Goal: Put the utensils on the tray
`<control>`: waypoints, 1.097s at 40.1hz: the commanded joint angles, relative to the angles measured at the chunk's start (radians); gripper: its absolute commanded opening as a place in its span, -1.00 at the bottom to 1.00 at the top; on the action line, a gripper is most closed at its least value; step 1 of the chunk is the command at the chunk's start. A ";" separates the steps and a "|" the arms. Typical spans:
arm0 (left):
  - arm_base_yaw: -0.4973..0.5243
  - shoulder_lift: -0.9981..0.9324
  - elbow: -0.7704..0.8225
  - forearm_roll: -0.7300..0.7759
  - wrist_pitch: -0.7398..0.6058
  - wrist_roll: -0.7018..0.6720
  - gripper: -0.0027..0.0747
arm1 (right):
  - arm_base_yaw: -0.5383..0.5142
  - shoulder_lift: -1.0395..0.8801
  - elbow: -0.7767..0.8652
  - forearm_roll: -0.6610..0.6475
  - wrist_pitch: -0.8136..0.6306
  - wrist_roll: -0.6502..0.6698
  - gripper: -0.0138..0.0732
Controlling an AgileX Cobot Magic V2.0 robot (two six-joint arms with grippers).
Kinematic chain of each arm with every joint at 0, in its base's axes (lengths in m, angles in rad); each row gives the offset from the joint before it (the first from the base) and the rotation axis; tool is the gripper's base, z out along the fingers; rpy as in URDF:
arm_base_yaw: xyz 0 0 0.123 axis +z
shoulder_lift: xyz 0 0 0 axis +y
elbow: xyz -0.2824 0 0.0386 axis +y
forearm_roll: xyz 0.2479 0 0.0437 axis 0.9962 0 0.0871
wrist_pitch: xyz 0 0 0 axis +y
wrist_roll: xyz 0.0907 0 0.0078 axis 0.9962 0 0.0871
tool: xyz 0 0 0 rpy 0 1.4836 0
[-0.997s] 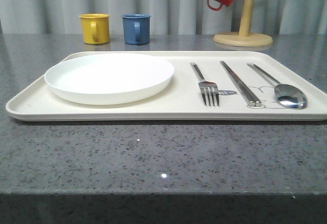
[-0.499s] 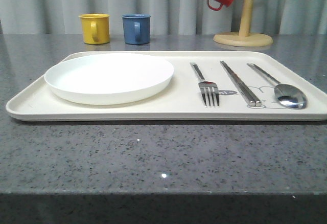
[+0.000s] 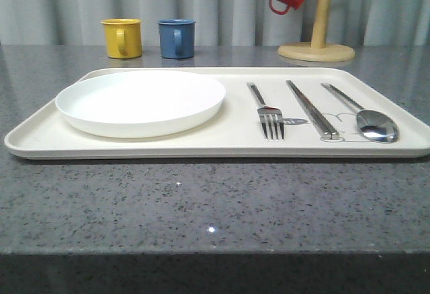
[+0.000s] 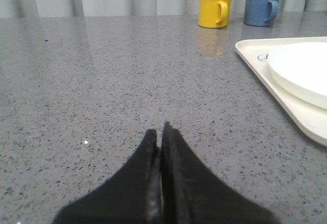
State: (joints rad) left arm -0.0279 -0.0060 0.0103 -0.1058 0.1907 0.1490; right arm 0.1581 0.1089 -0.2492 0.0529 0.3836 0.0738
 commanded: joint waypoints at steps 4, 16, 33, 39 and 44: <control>0.002 -0.024 -0.004 -0.003 -0.085 -0.008 -0.98 | -0.108 0.009 0.102 -0.009 -0.187 -0.008 -0.84; 0.002 -0.024 -0.004 -0.003 -0.085 -0.008 -0.98 | -0.150 -0.106 0.276 -0.021 -0.210 -0.008 -0.84; 0.002 -0.022 -0.004 -0.003 -0.085 -0.008 -0.98 | -0.154 -0.136 0.275 -0.022 -0.209 -0.008 -0.84; 0.002 -0.022 -0.004 -0.003 -0.085 -0.008 -0.98 | -0.154 -0.136 0.275 -0.022 -0.209 -0.008 -0.84; 0.002 -0.022 -0.004 -0.003 -0.085 -0.008 -0.98 | -0.154 -0.136 0.275 -0.022 -0.209 -0.008 -0.84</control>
